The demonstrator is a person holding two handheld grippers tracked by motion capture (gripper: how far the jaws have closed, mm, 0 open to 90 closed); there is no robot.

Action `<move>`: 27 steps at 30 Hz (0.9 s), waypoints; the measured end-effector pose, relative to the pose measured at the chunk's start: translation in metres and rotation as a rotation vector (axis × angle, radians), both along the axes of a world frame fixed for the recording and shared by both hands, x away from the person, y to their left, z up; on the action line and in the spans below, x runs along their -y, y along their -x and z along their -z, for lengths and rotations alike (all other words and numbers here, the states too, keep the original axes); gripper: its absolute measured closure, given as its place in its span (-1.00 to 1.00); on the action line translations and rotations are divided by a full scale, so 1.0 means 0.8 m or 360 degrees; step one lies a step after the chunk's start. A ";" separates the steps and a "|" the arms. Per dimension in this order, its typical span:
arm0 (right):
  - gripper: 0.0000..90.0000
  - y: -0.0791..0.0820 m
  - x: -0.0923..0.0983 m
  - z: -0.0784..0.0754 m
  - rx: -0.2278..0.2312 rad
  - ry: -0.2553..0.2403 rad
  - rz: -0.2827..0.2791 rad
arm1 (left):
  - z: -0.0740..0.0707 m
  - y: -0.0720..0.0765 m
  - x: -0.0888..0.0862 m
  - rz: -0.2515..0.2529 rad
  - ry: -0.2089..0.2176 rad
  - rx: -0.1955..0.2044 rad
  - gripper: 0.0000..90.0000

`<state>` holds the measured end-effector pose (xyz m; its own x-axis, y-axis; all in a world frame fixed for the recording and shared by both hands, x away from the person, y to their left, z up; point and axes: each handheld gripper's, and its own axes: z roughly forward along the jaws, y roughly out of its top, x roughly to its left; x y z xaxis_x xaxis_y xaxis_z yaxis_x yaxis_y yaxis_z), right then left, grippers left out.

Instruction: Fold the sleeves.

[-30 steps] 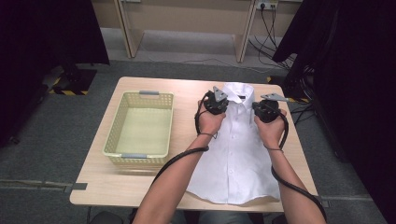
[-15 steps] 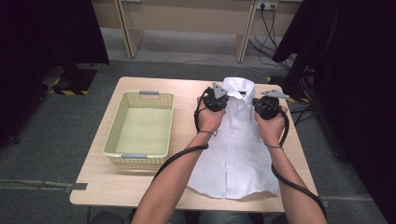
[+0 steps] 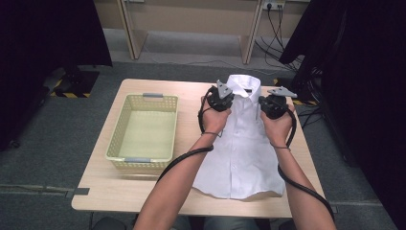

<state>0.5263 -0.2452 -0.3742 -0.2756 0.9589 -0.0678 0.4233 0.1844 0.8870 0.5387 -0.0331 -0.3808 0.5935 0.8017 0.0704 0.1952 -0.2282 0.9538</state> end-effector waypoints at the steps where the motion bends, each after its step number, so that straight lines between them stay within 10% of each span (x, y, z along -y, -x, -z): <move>1: 0.97 0.000 0.000 -0.001 0.0003 -0.0003 0.0001 | -0.002 0.000 -0.001 -0.0002 -0.0001 0.0008 0.89; 27: 0.97 -0.001 -0.011 -0.029 0.0120 0.0005 -0.0008 | -0.024 0.005 -0.011 -0.0043 0.0065 0.0135 0.89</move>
<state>0.5271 -0.2364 -0.3509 -0.2741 0.9573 -0.0916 0.3542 0.1891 0.9159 0.5351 -0.0242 -0.3614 0.5651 0.8205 0.0863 0.1191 -0.1846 0.9756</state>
